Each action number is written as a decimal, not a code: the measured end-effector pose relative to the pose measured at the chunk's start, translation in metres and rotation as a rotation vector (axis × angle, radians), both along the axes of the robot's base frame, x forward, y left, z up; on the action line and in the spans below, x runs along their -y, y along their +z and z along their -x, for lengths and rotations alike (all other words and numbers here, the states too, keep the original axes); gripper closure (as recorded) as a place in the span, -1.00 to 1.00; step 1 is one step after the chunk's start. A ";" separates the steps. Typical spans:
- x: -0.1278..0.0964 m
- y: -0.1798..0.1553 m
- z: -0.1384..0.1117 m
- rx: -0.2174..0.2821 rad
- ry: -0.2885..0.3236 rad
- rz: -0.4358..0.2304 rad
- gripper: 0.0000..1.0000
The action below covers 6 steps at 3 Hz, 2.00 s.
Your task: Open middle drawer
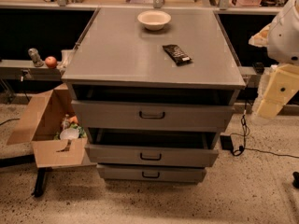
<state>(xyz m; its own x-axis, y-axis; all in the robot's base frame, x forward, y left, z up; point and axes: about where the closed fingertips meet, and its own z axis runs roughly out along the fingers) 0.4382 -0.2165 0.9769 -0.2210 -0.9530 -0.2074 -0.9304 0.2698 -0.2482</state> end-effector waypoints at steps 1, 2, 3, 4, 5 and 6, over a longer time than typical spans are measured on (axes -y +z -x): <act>0.000 0.000 0.000 0.000 0.000 0.000 -1.00; -0.005 -0.028 -0.001 -0.014 0.020 0.022 -1.00; -0.035 -0.121 0.000 -0.065 0.129 0.050 -1.00; -0.057 -0.191 0.009 -0.126 0.200 0.054 -1.00; -0.057 -0.191 0.009 -0.126 0.200 0.054 -1.00; -0.061 -0.227 0.004 -0.135 0.216 0.043 -1.00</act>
Offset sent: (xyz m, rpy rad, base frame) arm 0.0042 0.0210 -0.1216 -0.0900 0.0778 0.0849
